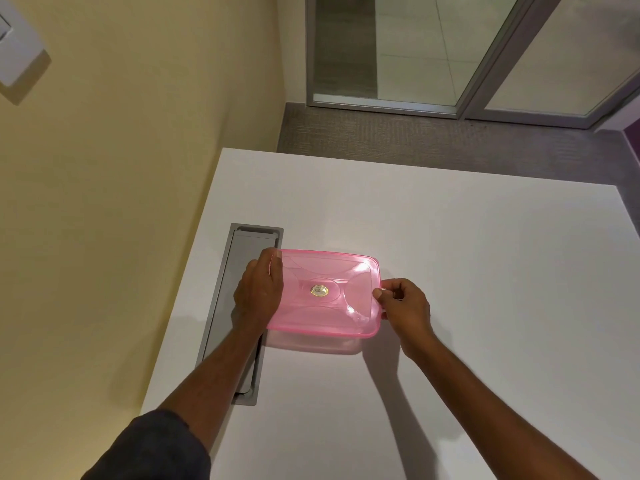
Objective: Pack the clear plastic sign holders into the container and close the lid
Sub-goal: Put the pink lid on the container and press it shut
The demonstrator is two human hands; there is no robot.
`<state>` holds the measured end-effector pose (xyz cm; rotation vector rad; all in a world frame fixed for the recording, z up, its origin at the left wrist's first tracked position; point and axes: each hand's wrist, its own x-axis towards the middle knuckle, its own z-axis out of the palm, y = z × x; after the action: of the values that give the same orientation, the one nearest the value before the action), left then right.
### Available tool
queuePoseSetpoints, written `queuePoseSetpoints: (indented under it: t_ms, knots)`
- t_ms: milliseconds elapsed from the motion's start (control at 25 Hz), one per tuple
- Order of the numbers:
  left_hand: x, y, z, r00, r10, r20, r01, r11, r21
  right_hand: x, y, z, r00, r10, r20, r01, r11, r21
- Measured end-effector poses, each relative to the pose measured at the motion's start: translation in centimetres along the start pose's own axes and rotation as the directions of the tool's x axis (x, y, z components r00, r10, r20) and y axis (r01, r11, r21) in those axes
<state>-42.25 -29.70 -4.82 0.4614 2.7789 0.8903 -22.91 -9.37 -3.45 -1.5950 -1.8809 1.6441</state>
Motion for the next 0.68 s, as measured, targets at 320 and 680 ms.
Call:
queuePoseSetpoints:
  t_ms: [320, 680]
  knots:
    - [-0.1, 0.0, 0.1, 1.0, 0.01, -0.006, -0.01, 1.0, 0.021, 3.2, -3.2, 0.8, 0.996, 0.012, 0.083, -0.011, 1.0, -0.011]
    - [-0.1, 0.0, 0.1, 1.0, 0.002, -0.011, -0.002, 1.0, 0.01, 6.2, -4.6, 1.1, 0.993, 0.068, 0.096, -0.065, 0.997, -0.033]
